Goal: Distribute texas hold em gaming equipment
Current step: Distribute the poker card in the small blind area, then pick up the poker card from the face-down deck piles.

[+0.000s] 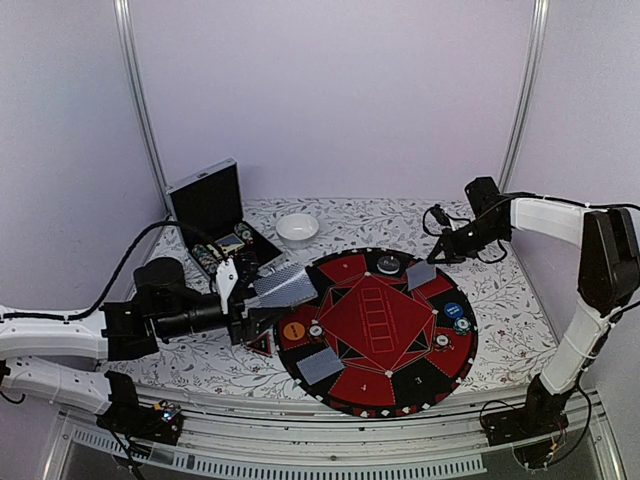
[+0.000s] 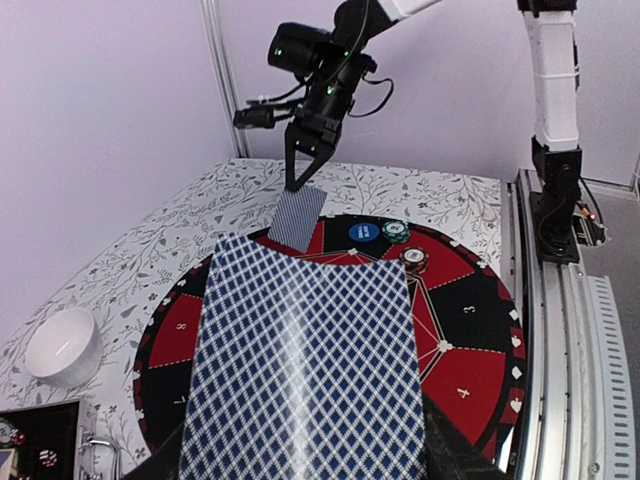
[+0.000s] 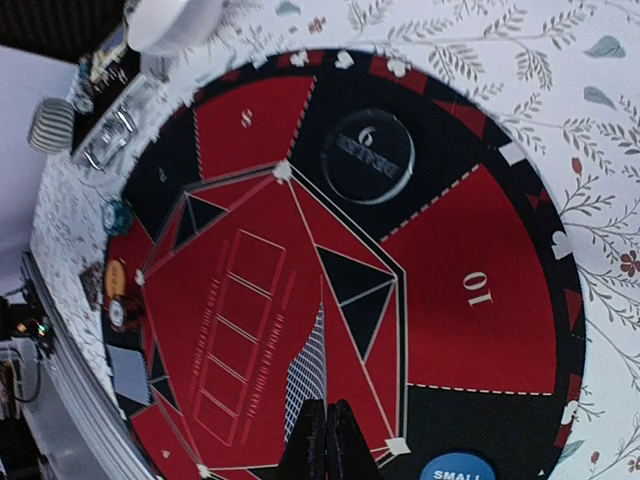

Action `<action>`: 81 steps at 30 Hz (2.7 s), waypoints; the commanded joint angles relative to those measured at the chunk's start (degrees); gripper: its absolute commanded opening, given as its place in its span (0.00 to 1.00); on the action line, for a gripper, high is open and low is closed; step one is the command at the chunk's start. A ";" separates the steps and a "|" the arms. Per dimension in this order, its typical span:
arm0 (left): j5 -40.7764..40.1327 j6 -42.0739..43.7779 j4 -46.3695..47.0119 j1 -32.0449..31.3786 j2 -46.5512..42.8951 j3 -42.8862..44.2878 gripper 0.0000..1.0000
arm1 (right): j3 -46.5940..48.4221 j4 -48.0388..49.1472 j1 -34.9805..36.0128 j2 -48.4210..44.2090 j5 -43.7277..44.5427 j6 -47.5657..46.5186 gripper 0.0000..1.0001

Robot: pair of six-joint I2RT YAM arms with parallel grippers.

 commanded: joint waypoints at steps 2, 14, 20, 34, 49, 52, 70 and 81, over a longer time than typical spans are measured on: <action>5.47 1.00 0.99 1.08 3.16 3.51 0.55 | 0.87 -6.42 0.16 5.27 4.88 -18.86 0.02; 6.45 1.55 -0.26 1.63 2.51 4.09 0.55 | 4.09 -6.64 -4.05 14.14 14.90 -35.07 0.02; 5.62 1.88 -1.27 1.66 2.57 4.69 0.55 | 6.95 -2.11 -3.90 15.62 17.89 -38.43 0.02; 4.48 2.08 -2.72 1.88 1.74 4.79 0.56 | 4.06 1.22 -1.38 15.12 25.90 -42.15 0.07; 4.16 1.73 -2.96 1.92 0.28 4.28 0.56 | 4.75 14.83 3.19 3.63 50.10 -37.72 0.99; 3.41 1.74 -3.39 1.91 -0.67 3.99 0.56 | 5.68 18.92 6.48 -2.73 52.60 -34.89 0.99; 2.17 -0.49 -12.30 1.62 -4.43 7.99 0.56 | -9.04 39.71 24.28 -30.54 -1.33 6.89 0.99; 4.30 8.13 -10.23 1.29 1.99 14.45 0.56 | -0.16 29.18 44.09 -16.90 7.30 12.60 0.99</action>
